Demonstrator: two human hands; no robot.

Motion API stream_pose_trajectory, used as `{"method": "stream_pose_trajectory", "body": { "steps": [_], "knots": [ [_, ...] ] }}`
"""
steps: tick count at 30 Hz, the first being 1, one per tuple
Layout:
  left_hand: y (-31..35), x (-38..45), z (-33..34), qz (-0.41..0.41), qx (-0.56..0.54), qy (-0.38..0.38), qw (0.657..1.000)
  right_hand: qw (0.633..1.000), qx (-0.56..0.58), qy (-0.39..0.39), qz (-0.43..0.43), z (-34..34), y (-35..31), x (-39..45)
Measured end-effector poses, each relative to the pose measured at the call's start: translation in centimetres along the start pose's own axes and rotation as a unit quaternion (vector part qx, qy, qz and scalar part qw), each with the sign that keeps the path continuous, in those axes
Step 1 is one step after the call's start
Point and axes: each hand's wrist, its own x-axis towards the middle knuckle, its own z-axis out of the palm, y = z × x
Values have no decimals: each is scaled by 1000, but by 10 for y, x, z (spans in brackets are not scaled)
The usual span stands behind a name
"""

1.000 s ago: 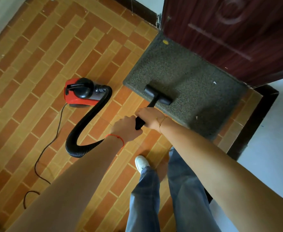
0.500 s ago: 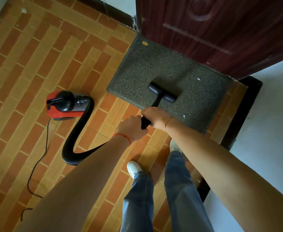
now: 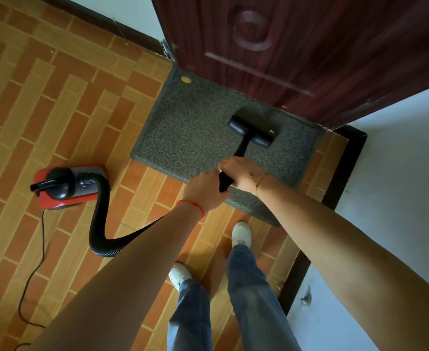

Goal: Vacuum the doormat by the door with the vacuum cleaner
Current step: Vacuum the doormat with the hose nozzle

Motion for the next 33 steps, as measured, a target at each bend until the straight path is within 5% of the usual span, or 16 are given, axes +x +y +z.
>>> {"method": "stream_pose_trajectory", "body": {
  "steps": [17,33],
  "knots": [
    [106,76,-15,29,12,14,999,999,38,16,22,-41,124,-20],
    [71,24,-26,30,22,-9,999,999,46,4,20,-30,64,-31]
  ]
}}
